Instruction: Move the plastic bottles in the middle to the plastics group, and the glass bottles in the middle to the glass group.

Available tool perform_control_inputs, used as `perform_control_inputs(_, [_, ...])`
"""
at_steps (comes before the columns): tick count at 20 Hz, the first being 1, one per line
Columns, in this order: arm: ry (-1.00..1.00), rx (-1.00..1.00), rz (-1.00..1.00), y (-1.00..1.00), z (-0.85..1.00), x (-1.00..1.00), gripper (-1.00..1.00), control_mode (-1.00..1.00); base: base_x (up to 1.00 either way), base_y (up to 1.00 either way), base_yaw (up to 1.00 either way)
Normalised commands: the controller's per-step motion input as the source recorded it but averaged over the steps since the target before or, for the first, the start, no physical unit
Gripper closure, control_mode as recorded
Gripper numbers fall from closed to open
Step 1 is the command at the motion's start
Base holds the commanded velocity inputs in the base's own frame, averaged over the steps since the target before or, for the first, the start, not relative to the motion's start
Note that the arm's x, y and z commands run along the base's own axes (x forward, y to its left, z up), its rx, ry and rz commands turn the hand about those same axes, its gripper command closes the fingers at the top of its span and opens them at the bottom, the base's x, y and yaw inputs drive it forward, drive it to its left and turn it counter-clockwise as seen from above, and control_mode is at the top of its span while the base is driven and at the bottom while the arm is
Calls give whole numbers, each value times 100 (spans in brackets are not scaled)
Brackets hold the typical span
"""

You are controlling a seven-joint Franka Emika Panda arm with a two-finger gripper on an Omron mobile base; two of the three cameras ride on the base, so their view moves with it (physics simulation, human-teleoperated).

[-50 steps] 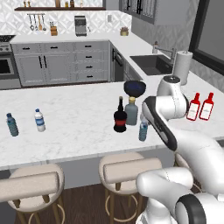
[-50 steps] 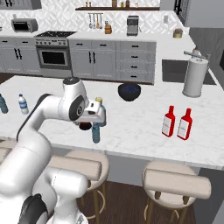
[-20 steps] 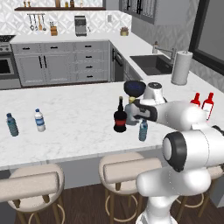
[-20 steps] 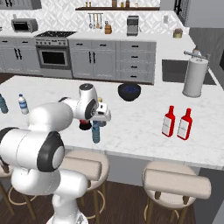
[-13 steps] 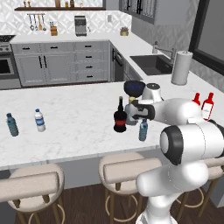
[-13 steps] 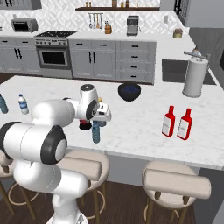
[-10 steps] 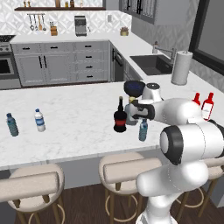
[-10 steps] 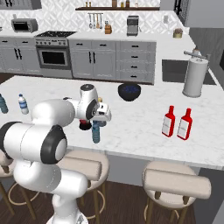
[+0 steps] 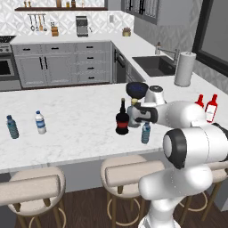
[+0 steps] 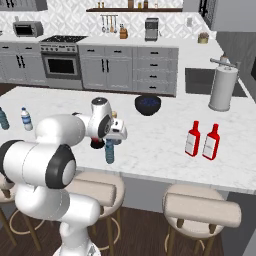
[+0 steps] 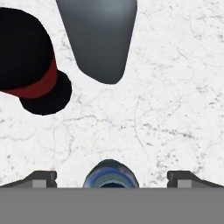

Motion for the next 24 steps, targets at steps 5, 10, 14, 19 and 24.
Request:
perform_control_inputs(5, [0,0,0,1,-14,1,100,-100,0,0,0])
perform_control_inputs(10, [0,0,0,2,-3,0,100,-100,0,0,0])
perform_control_inputs(14, [0,1,0,7,0,-2,100,-100,0,0,0])
perform_control_inputs(19, [-8,3,0,48,18,-37,100,-100,0,0,0])
perform_control_inputs(24, [-5,0,0,83,10,-35,100,-100,0,0,0])
